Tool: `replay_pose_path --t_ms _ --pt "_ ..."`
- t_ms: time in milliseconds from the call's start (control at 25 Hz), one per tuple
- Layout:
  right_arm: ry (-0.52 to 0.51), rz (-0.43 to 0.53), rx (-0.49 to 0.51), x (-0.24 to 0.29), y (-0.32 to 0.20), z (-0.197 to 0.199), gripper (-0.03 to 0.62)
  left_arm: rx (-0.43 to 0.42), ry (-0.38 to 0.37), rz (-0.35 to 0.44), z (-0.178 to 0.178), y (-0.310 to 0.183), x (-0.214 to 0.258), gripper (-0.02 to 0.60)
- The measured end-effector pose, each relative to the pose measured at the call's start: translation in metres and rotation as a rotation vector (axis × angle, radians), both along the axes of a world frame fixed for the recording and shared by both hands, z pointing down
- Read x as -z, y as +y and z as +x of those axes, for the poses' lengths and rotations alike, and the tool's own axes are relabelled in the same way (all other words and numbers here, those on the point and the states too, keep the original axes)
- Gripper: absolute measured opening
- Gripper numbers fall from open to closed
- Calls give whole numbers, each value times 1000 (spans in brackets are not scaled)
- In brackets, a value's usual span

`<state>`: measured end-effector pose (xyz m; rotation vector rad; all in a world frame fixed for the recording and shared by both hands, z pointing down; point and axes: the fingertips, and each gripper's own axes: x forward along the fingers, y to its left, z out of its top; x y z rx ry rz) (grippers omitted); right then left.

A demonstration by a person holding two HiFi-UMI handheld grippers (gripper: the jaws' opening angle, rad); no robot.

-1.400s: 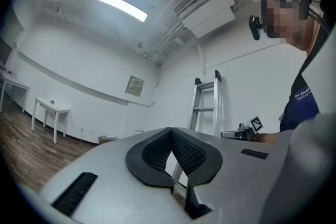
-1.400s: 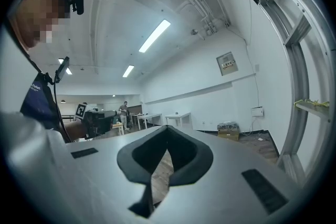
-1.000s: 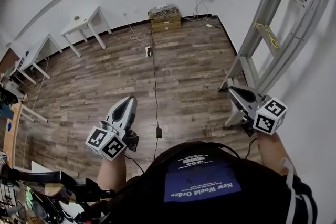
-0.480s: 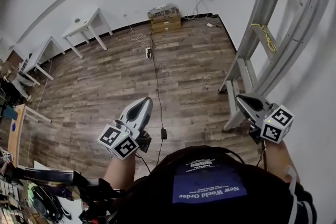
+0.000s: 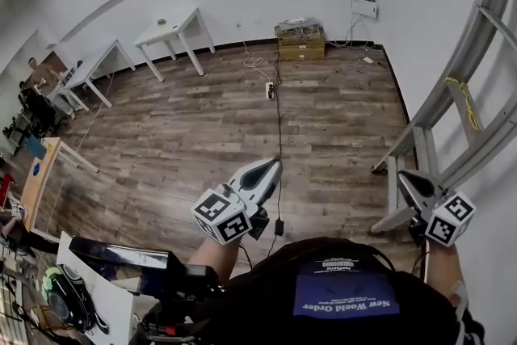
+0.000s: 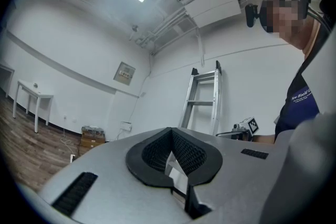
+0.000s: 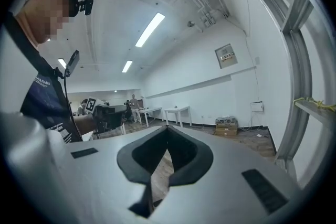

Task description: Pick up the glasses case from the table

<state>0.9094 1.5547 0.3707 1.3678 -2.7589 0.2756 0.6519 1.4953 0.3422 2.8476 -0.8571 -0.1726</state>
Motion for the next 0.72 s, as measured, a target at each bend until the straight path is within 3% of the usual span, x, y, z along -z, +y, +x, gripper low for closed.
replay_pose_path --t_ms 400,560,720 --pt "1 38 47 21 -159 -129 0 32 -14 46 -128 -141 23 -3" --pt "0 23 96 14 -215 -178 0 71 -14 27 -175 -186 15 -3" --pt "13 2 136 6 -259 -200 0 110 -10 -6 -200 -222 0 -3"
